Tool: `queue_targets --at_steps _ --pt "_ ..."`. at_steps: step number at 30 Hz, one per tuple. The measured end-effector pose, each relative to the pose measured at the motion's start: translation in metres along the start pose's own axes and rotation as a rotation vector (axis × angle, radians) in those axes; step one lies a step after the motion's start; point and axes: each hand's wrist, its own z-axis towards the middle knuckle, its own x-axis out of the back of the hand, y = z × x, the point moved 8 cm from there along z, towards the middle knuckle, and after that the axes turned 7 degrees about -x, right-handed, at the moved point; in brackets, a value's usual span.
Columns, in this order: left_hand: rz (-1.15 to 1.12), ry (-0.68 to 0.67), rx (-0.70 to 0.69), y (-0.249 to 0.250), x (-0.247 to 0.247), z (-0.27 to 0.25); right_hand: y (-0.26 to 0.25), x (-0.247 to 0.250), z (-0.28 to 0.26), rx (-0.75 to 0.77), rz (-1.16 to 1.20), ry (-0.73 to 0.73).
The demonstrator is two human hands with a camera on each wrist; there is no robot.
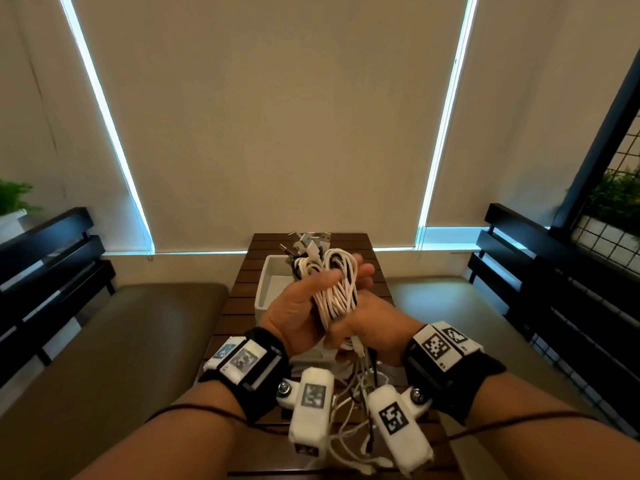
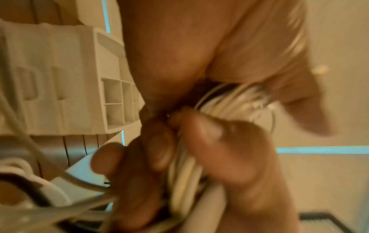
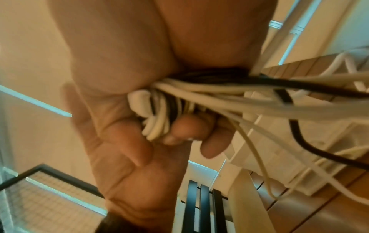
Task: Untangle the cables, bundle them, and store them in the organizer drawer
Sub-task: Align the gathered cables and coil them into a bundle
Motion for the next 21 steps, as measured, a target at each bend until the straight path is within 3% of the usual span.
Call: queue_targets --at_steps 3,9,14,17,21 --pt "-0.123 -0.062 -0.046 0.005 -0.007 0.003 0.010 -0.003 -0.002 -0.064 0.051 -0.030" --pt "-0.004 0.177 0.034 -0.009 0.003 0.006 0.022 -0.009 -0.002 -0.112 0.197 -0.058" --pt "0.029 0.170 0.022 -0.005 0.002 0.002 0.027 -0.011 -0.008 -0.187 0.199 -0.040" --pt "-0.065 0.016 -0.013 -0.002 -0.001 0.000 0.027 -0.009 -0.010 -0.216 0.161 -0.064" --pt "-0.172 -0.388 -0.017 0.006 -0.021 -0.007 0.024 -0.022 -0.017 -0.269 0.211 -0.240"
